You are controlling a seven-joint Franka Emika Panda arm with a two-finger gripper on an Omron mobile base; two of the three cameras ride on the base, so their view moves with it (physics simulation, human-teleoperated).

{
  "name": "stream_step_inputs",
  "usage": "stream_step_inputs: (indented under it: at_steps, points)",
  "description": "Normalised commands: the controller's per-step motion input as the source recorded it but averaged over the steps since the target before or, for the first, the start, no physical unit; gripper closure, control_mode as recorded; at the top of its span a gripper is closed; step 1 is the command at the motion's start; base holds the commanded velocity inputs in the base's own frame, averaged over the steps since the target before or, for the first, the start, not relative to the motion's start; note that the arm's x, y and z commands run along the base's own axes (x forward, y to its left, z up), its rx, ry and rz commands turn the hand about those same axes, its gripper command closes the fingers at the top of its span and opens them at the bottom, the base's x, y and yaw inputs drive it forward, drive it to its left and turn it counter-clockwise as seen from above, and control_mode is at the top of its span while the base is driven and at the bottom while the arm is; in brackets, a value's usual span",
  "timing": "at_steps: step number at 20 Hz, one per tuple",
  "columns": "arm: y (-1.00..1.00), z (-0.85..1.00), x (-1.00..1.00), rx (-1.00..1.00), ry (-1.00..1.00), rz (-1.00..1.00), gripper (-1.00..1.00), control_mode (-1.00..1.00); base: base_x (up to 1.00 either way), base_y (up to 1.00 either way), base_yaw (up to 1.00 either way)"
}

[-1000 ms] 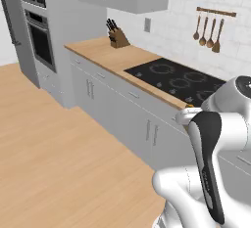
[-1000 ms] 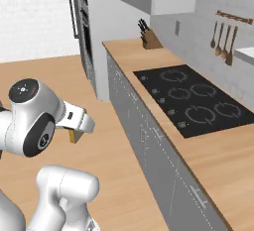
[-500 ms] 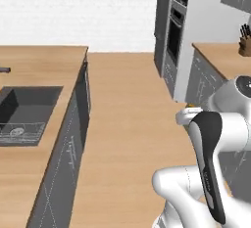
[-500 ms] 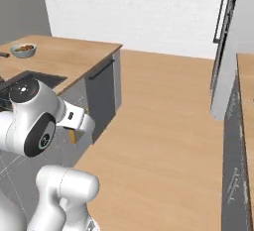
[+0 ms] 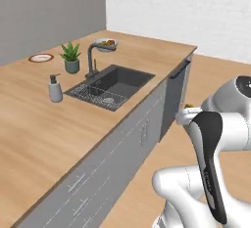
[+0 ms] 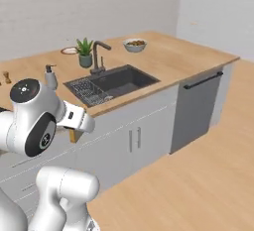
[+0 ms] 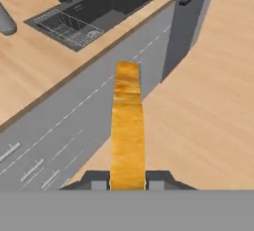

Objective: Start the toaster. Once the lever pops up, take the bread to the plate on the dining counter.

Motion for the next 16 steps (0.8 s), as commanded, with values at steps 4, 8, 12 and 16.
stream_step_inputs:
  at_steps: [4, 8, 12, 16]
  points:
    - [0.0, 0.0, 0.0, 0.0, 0.0, 0.0, 1.0, 1.0, -0.14, 0.29, 0.8]
    - [0.0, 0.0, 0.0, 0.0, 0.0, 0.0, 1.0, 1.0, -0.06, 0.58, 0.75]
    - [0.0, 0.0, 0.0, 0.0, 0.0, 0.0, 1.0, 1.0, -0.03, 0.9, 0.68]
    - [0.0, 0.0, 0.0, 0.0, 0.0, 0.0, 1.0, 1.0, -0.04, 1.0, 0.37]
